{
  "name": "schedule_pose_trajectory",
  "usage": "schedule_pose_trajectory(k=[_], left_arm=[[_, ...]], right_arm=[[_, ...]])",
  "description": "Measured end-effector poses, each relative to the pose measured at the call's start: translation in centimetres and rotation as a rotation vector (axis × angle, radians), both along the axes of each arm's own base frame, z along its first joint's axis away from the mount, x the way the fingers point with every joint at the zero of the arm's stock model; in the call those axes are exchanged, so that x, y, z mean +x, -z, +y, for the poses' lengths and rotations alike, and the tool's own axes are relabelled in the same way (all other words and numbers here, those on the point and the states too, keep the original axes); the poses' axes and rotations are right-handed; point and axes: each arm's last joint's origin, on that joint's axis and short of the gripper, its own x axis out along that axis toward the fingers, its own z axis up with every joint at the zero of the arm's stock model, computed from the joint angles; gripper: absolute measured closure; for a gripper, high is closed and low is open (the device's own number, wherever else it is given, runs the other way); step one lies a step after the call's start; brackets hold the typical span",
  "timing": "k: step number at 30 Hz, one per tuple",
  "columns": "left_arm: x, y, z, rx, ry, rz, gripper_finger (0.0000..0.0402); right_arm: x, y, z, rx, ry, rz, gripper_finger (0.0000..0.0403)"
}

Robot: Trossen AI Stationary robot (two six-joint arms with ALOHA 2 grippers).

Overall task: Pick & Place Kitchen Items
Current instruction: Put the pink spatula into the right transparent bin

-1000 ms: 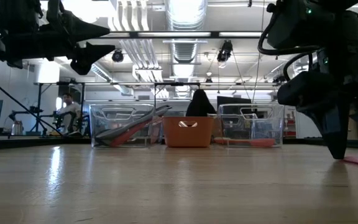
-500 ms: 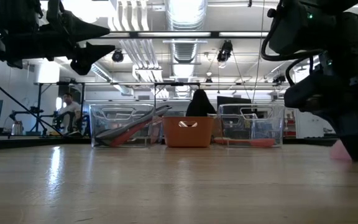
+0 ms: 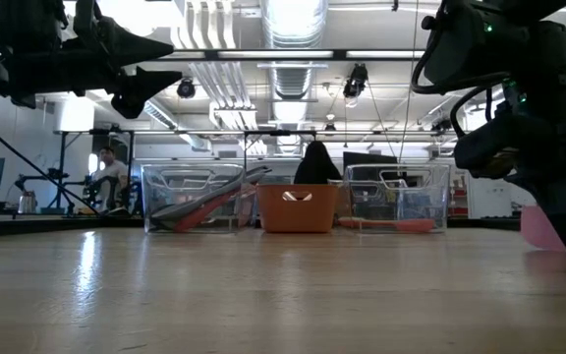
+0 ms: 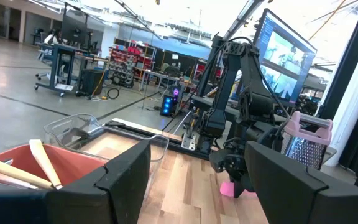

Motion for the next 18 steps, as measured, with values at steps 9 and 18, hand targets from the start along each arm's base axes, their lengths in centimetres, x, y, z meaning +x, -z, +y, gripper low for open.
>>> schedule_pose_trajectory(k=[9,18], left_arm=[[0.0,0.0,0.0,0.000,0.000,0.000,0.0138],[0.0,0.0,0.0,0.000,0.000,0.000,0.0138]], right_arm=[[-0.2,-0.9,-0.1,0.015,0.000,-0.040,0.0389],[-0.4,-1.7,-0.1,0.014,0.011,-0.078,0.0390]])
